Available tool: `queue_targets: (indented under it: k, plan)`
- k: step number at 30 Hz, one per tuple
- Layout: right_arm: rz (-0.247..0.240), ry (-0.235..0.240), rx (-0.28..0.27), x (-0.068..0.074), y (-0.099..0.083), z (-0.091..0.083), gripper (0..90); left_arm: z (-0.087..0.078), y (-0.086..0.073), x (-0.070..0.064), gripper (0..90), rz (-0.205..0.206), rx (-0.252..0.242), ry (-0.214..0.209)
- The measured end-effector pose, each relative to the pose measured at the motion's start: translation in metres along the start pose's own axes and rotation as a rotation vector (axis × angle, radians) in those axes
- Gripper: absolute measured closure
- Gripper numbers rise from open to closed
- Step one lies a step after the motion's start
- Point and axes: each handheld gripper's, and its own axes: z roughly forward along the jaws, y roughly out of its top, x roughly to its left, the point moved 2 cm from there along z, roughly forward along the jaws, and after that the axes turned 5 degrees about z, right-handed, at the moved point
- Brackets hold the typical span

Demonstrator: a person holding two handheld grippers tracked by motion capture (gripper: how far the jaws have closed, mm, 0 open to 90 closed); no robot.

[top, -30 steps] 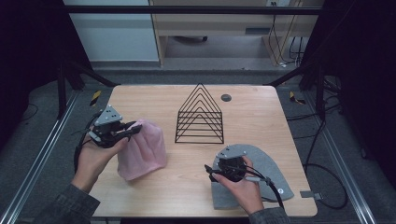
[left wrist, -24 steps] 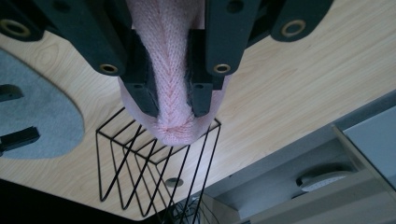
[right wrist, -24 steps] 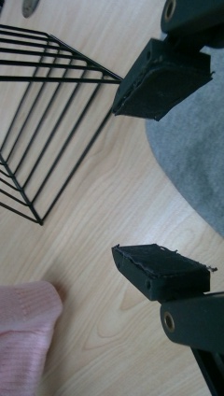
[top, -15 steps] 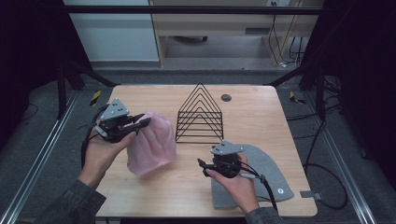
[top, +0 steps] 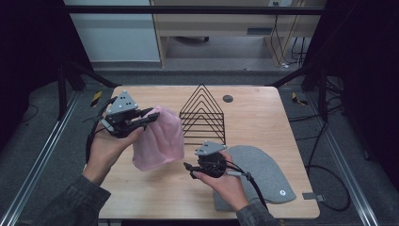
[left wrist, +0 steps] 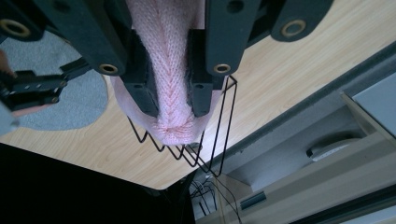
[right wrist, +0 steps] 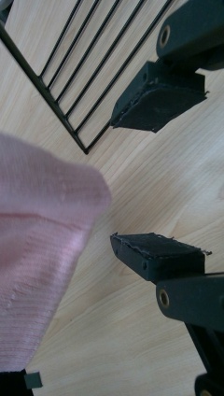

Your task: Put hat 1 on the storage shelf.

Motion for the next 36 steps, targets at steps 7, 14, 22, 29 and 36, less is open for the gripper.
queue_targets:
  k: [7, 14, 22, 29, 36]
  plan:
    - [0.025, 0.011, 0.016, -0.005, 0.021, 0.021, 38.7, 0.001, 0.017, -0.001, 75.8, 0.003, -0.018, -0.019]
    - [0.029, 0.065, -0.013, -0.009, 0.031, 0.02, 69.2, -0.001, 0.024, -0.001, 75.7, 0.004, -0.021, -0.022]
    - [0.006, 0.091, -0.036, -0.021, 0.034, -0.005, 82.3, 0.002, 0.02, 0.011, 75.4, -0.016, -0.038, -0.024]
    - [-0.021, 0.09, -0.011, -0.03, 0.037, -0.021, 82.2, 0.013, 0.023, 0.016, 75.2, -0.052, -0.071, -0.056]
    - [-0.019, 0.112, -0.008, -0.04, 0.051, -0.024, 82.6, 0.017, 0.04, 0.026, 75.3, -0.063, -0.079, -0.075]
